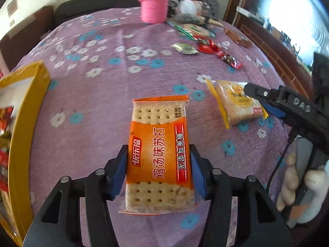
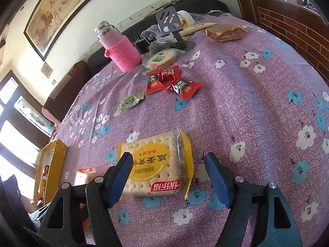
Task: Organize snacks
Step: 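Lift both cracker packets and carry them over the tray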
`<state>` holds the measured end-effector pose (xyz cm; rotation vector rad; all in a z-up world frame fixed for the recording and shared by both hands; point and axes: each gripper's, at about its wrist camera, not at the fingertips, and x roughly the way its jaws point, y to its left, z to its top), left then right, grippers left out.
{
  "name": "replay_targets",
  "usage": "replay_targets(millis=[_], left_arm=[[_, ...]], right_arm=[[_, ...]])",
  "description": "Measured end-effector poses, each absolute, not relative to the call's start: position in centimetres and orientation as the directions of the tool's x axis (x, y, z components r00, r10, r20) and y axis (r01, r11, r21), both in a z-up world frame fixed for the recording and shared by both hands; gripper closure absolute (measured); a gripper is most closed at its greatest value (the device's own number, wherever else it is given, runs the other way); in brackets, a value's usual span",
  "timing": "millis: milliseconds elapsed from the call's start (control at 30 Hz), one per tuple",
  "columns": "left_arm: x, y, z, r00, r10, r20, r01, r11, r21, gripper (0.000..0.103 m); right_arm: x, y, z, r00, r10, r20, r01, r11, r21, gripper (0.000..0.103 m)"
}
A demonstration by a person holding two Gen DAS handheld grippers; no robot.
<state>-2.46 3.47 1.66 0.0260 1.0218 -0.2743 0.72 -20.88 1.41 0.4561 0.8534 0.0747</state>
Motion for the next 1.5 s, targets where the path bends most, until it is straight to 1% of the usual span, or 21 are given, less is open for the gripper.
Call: replay_targets(millis=[67, 133, 200, 233, 267, 367, 433, 467, 567, 633, 700, 733, 767, 833, 933, 1000, 1033, 1067, 1167, 1300, 1500], left_arm=[[-3.2, 5.1, 2.0, 0.493, -0.239, -0.837, 0.219, 0.965, -0.147, 0.049], [-4.1, 6.9, 2.6, 0.507, -0.256, -0.823, 0.194, 0.964, -0.180, 0.049], [-5.0, 8.3, 3.4, 0.524, -0.264, -0.810, 0.177, 0.964, -0.199, 0.049], [-5.4, 9.0, 3.8, 0.535, -0.264, -0.803, 0.170, 0.964, -0.204, 0.049], [-5.8, 9.6, 4.2, 0.546, -0.265, -0.795, 0.163, 0.964, -0.209, 0.048], [-6.6, 11.2, 5.1, 0.577, -0.263, -0.773, 0.150, 0.965, -0.216, 0.048], [-7.1, 11.8, 5.4, 0.591, -0.261, -0.764, 0.146, 0.965, -0.217, 0.048], [-7.3, 12.2, 5.5, 0.597, -0.259, -0.759, 0.143, 0.966, -0.216, 0.048], [-7.9, 13.5, 5.8, 0.616, -0.252, -0.747, 0.134, 0.967, -0.216, 0.048], [-8.3, 14.6, 6.0, 0.623, -0.258, -0.739, 0.124, 0.965, -0.232, 0.048], [-8.6, 15.4, 6.2, 0.630, -0.263, -0.731, 0.117, 0.962, -0.246, 0.048], [-8.8, 15.7, 6.3, 0.634, -0.263, -0.728, 0.113, 0.962, -0.250, 0.048], [-8.9, 16.1, 6.3, 0.638, -0.262, -0.724, 0.107, 0.961, -0.255, 0.048], [-9.2, 16.8, 6.5, 0.643, -0.263, -0.719, 0.095, 0.959, -0.266, 0.048], [-9.6, 17.7, 6.7, 0.653, -0.266, -0.710, 0.084, 0.956, -0.281, 0.048], [-9.9, 18.3, 6.9, 0.661, -0.263, -0.703, 0.077, 0.955, -0.286, 0.048], [-10.0, 18.7, 6.9, 0.664, -0.262, -0.700, 0.072, 0.955, -0.288, 0.048], [-10.0, 19.1, 7.0, 0.668, -0.260, -0.697, 0.065, 0.954, -0.293, 0.048], [-10.2, 20.3, 7.2, 0.680, -0.254, -0.688, 0.042, 0.950, -0.308, 0.048], [-10.7, 21.9, 7.3, 0.695, -0.252, -0.674, 0.015, 0.942, -0.336, 0.048], [-11.4, 24.5, 7.8, 0.719, -0.228, -0.656, -0.026, 0.935, -0.353, 0.048]], right_arm=[[0.8, -20.4, 1.5, 0.663, 0.252, -0.705, 0.087, 0.909, 0.407, 0.026], [1.2, -19.6, 1.4, 0.647, 0.275, -0.712, 0.055, 0.913, 0.403, 0.020], [1.5, -18.6, 1.5, 0.632, 0.230, -0.740, 0.061, 0.937, 0.343, 0.018], [1.7, -18.1, 1.6, 0.621, 0.213, -0.754, 0.066, 0.945, 0.322, 0.014], [2.0, -17.5, 1.7, 0.605, 0.201, -0.770, 0.066, 0.952, 0.300, 0.012], [3.2, -15.3, 1.6, 0.554, 0.135, -0.822, 0.047, 0.980, 0.193, 0.011], [3.8, -13.6, 1.3, 0.527, 0.072, -0.847, 0.029, 0.994, 0.102, 0.007], [3.9, -13.1, 1.2, 0.523, 0.050, -0.851, 0.027, 0.997, 0.076, 0.007], [4.1, -12.4, 1.2, 0.518, 0.019, -0.855, 0.046, 0.998, 0.050, 0.007], [4.3, -11.7, 0.8, 0.498, -0.002, -0.867, 0.039, 0.999, 0.021, 0.004], [4.4, -11.0, 0.7, 0.502, -0.007, -0.865, 0.014, 1.000, 0.000, 0.008], [4.2, -10.8, 0.8, 0.508, -0.003, -0.861, 0.006, 1.000, -0.001, 0.020], [4.0, -10.7, 1.1, 0.517, 0.008, -0.856, -0.005, 1.000, 0.006, 0.036], [3.4, -10.2, 1.7, 0.532, 0.006, -0.847, -0.005, 1.000, 0.004, 0.042], [2.7, -10.0, 1.8, 0.554, 0.026, -0.832, 0.005, 0.999, 0.034, 0.044], [2.1, -10.3, 2.0, 0.567, 0.058, -0.821, 0.014, 0.997, 0.080, 0.049], [2.1, -10.3, 2.2, 0.575, 0.073, -0.815, 0.014, 0.995, 0.098, 0.054], [1.7, -10.3, 2.7, 0.587, 0.086, -0.805, 0.013, 0.993, 0.116, 0.065], [0.8, -9.7, 4.4, 0.614, 0.119, -0.780, -0.007, 0.989, 0.145, 0.081], [0.3, -8.3, 5.0, 0.612, 0.129, -0.780, -0.042, 0.991, 0.130, 0.083], [-1.3, -6.9, 6.4, 0.619, 0.205, -0.758, -0.080, 0.977, 0.198, 0.083]])
